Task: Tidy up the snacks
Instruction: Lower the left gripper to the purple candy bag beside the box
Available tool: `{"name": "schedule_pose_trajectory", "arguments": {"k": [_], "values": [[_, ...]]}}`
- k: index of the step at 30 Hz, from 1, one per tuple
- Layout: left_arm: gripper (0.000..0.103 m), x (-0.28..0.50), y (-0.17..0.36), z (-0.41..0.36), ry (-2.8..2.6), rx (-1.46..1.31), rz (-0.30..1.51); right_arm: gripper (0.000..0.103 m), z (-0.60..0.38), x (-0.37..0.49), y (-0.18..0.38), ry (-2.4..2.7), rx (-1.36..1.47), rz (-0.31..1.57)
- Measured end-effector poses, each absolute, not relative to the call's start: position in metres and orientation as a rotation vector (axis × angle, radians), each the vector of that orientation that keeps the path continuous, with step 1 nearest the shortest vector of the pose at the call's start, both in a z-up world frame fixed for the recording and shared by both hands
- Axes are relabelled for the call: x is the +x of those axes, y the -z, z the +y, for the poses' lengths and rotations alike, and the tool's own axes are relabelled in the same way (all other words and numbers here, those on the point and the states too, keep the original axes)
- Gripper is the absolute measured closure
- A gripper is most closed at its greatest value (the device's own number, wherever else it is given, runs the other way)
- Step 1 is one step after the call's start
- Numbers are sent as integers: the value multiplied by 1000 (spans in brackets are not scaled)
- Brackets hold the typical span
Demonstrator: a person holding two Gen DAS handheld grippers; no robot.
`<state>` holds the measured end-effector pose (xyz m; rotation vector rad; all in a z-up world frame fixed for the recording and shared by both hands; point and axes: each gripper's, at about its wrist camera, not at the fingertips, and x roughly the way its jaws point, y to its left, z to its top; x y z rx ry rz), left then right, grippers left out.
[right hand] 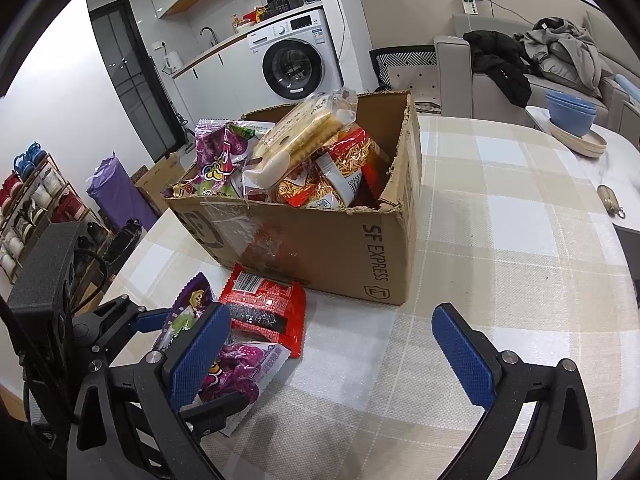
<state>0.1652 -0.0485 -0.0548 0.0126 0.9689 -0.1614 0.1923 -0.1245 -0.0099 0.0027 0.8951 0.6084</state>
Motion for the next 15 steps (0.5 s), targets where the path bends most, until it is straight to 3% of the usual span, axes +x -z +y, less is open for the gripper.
{"name": "schedule_pose_trajectory", "arguments": {"k": [8,15], "values": [[47,165,63,-61,221,38,968,1,-123,193,12,-610,1,901],[52,160,60,-69,236,44,944,1,-124,193,11,-611,4,902]]}}
